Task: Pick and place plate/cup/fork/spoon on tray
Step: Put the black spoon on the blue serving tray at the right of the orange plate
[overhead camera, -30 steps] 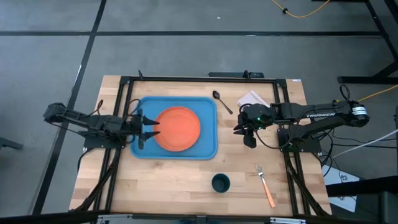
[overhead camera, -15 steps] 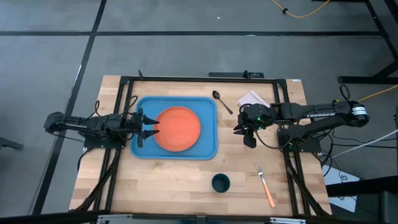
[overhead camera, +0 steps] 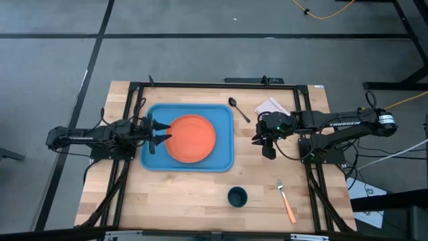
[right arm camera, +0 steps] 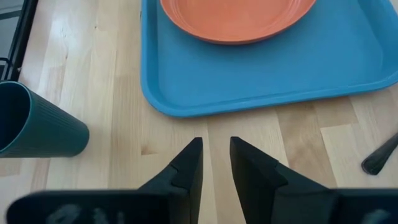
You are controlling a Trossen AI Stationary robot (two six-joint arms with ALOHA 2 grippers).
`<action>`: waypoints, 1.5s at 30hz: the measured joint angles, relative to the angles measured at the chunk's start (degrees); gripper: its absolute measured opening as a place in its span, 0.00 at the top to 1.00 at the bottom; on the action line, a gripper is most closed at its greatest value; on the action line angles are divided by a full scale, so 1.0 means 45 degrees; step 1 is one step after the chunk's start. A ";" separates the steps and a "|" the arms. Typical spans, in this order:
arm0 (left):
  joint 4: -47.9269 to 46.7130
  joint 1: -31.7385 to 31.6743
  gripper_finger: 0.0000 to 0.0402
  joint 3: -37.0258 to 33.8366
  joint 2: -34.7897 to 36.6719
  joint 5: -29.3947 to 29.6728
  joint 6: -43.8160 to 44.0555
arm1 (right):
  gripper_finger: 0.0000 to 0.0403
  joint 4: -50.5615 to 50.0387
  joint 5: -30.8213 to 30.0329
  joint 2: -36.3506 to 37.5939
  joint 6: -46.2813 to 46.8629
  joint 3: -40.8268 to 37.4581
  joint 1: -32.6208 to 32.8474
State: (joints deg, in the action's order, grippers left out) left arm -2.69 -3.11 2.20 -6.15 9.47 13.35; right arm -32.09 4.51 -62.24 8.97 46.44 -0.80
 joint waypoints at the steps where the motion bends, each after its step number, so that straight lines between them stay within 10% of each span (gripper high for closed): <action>1: -0.0065 0.0000 0.48 0.0011 0.0004 -0.0053 0.0004 | 0.79 -0.0039 0.0000 0.0000 0.0051 0.0000 0.0000; 39: 0.0901 0.0461 0.48 -0.0393 0.1263 -0.1062 -0.1713 | 0.79 -0.0182 -0.0040 0.0000 0.0602 0.0000 0.0002; 45: 0.0901 0.0461 0.48 -0.0393 0.1263 -0.1018 -0.1731 | 0.79 0.0528 -0.3789 -0.0088 0.0963 0.0000 -0.0068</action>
State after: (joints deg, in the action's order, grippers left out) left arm 1.37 -1.04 0.43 -0.47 4.89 5.56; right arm -29.71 -12.54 -62.63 13.30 46.44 -1.11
